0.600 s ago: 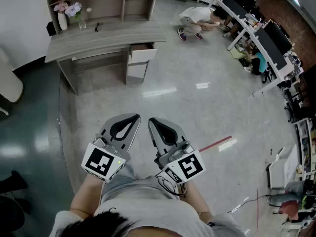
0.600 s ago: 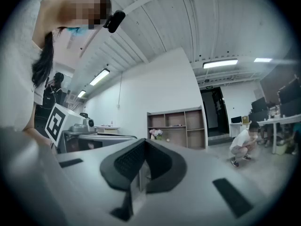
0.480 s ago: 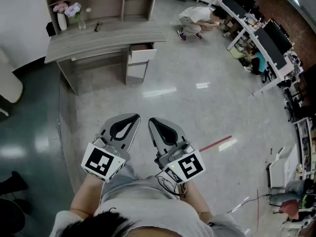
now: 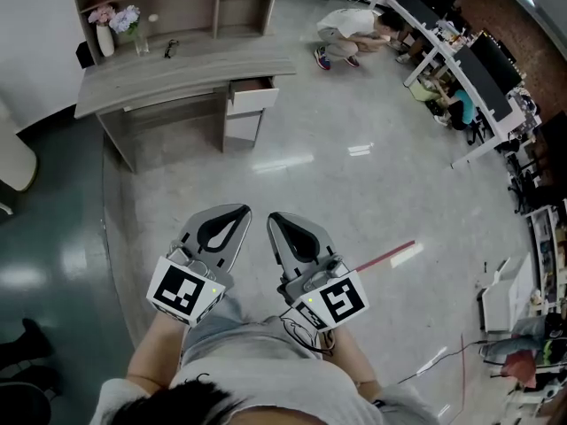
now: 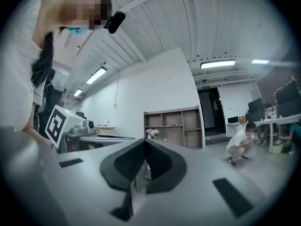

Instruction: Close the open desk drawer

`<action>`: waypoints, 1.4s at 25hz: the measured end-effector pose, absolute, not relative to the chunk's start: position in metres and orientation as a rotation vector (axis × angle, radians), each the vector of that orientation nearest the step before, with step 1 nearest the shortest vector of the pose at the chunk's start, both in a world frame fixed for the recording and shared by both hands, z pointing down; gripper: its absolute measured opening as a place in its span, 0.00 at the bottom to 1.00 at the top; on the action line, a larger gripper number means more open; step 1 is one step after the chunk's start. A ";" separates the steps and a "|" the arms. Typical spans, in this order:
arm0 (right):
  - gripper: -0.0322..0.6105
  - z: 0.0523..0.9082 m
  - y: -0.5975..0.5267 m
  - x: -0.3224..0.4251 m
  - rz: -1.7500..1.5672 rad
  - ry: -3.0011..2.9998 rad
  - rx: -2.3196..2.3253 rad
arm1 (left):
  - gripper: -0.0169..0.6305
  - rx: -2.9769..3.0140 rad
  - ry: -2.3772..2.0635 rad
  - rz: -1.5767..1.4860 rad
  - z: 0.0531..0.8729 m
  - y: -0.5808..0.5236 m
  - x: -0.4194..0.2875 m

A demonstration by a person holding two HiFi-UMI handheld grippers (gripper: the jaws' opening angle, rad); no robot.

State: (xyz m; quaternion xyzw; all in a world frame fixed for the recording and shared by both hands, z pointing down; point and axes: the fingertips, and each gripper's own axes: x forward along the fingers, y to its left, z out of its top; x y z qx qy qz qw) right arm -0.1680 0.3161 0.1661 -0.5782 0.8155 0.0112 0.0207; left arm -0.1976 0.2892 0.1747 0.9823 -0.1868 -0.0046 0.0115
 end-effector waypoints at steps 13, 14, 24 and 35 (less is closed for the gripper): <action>0.06 0.162 0.266 -0.176 0.031 2.461 -1.839 | 0.04 3.111 -0.463 -0.036 0.172 0.236 -0.209; 0.06 0.161 0.265 -0.175 0.028 2.460 -1.843 | 0.04 3.112 -0.462 -0.044 0.172 0.233 -0.208; 0.06 0.169 0.237 -0.150 0.009 2.475 -1.862 | 0.04 3.068 -0.519 -0.075 0.175 0.195 -0.190; 0.06 0.161 0.181 -0.092 0.009 2.550 -1.748 | 0.04 3.041 -0.638 -0.060 0.173 0.149 -0.134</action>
